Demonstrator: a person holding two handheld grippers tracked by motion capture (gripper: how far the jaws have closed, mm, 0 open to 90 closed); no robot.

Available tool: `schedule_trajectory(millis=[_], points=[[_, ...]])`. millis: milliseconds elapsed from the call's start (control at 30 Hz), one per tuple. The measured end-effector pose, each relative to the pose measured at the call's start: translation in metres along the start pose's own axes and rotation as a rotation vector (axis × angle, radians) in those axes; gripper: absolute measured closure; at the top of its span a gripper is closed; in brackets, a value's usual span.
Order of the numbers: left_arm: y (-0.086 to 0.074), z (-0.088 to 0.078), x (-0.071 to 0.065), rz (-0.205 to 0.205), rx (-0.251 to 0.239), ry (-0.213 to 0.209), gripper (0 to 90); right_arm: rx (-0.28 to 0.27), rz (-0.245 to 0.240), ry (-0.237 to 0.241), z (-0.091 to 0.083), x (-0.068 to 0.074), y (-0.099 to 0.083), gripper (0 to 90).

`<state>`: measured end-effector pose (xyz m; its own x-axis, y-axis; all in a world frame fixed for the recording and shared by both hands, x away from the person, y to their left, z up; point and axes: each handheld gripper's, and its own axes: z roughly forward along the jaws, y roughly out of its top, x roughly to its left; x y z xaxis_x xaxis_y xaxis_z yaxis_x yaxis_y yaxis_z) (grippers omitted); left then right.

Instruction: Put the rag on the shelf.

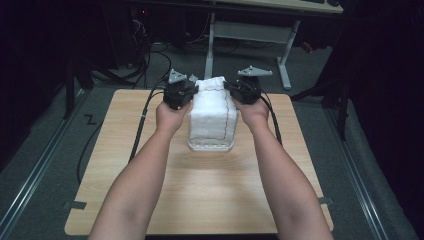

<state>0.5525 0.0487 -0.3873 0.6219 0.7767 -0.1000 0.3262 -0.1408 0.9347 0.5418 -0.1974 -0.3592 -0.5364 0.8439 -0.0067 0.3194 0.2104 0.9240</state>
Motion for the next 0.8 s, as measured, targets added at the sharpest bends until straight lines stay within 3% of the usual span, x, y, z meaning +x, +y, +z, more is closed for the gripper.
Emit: schedule_trajectory(millis=[167, 233, 267, 333, 433, 600, 800], points=[[-0.004, 0.004, 0.000, -0.007, 0.017, 0.003, 86.3, 0.029, 0.015, -0.004, 0.005, -0.003, -0.004, 83.1], [-0.004, 0.005, 0.001, -0.015, 0.028, 0.015, 85.7, 0.030, 0.033, -0.008, 0.007, -0.003, -0.005, 77.4], [-0.004, 0.004, 0.002, -0.023, 0.027, 0.018, 83.2, 0.023, 0.036, -0.025, 0.007, -0.003, -0.006, 74.0], [-0.003, 0.003, 0.003, -0.037, 0.021, 0.028, 72.6, 0.012, 0.052, -0.010, 0.005, -0.004, -0.005, 74.2], [-0.002, 0.001, 0.005, -0.050, 0.002, 0.034, 68.4, 0.017, 0.032, -0.014, 0.003, -0.004, -0.004, 74.1], [-0.003, -0.003, 0.007, -0.054, 0.008, 0.041, 67.4, 0.024, 0.013, -0.022, 0.001, -0.002, -0.008, 73.5], [-0.007, -0.012, 0.008, -0.051, 0.005, 0.041, 67.1, 0.020, 0.029, -0.025, -0.005, -0.002, -0.015, 73.1]])
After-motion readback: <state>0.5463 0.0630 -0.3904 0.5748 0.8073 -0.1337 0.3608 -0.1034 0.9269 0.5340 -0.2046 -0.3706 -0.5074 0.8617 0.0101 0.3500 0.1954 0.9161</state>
